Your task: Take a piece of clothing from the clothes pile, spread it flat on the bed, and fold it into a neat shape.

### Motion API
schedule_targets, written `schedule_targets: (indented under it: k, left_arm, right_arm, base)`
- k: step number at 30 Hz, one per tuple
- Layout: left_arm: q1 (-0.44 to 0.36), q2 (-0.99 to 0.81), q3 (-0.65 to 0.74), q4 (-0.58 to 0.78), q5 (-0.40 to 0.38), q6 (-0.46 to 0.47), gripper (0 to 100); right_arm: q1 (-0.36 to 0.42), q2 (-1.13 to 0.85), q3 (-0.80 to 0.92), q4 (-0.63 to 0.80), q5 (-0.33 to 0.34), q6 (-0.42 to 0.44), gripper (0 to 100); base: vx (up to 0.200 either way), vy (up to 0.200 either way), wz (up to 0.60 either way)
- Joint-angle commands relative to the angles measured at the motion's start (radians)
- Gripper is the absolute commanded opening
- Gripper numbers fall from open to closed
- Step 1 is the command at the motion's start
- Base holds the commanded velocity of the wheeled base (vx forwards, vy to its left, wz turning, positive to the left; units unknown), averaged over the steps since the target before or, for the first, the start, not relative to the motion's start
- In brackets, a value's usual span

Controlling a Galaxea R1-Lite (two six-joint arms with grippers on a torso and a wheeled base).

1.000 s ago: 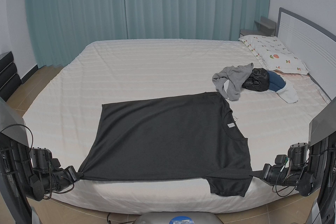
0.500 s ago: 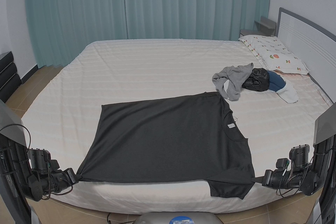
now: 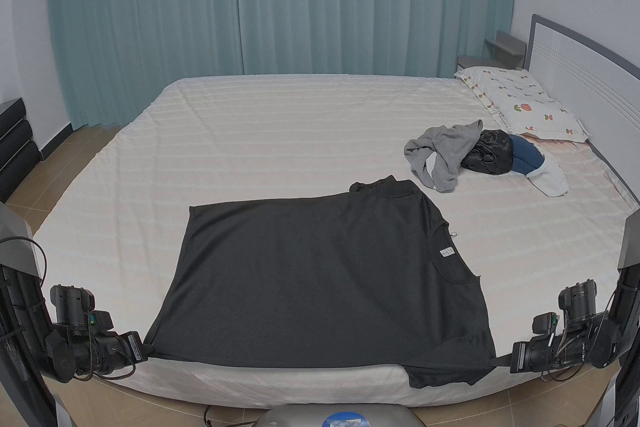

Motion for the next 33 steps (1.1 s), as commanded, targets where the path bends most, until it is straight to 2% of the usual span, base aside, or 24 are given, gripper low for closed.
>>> schedule_targets:
  k: [1,8,11,16,21,27,33]
  left_arm:
    - [0.0,-0.024,0.013,0.036,0.025,0.025,0]
    - [0.022,-0.093,0.013,0.201,0.023,0.147,0]
    - [0.023,-0.106,0.013,0.226,0.026,0.166,0]
    - [0.025,-0.128,0.013,0.24,0.028,0.178,0]
    - [0.025,-0.169,0.013,0.3,0.026,0.19,0]
    - [0.041,-0.214,0.013,0.392,0.028,0.273,0]
    - [0.049,-0.226,0.013,0.416,0.031,0.296,0]
  right_arm:
    - [-0.004,-0.077,0.017,0.044,-0.002,-0.041,0]
    - [-0.004,-0.106,0.017,0.11,-0.006,-0.078,0]
    - [-0.004,-0.121,0.017,0.147,-0.006,-0.105,0]
    - [-0.003,-0.21,0.017,0.288,-0.008,-0.185,0]
    - [-0.003,-0.252,0.017,0.354,-0.009,-0.226,0]
    - [0.01,-0.258,0.017,0.415,-0.009,-0.257,0]
    - [0.01,-0.296,0.017,0.492,-0.009,-0.312,0]
  base:
    - [0.0,0.0,0.0]
    - [0.0,0.0,0.0]
    - [0.0,0.0,0.0]
    - [0.0,0.0,0.0]
    - [0.0,0.0,0.0]
    - [0.0,0.0,0.0]
    - [0.0,0.0,0.0]
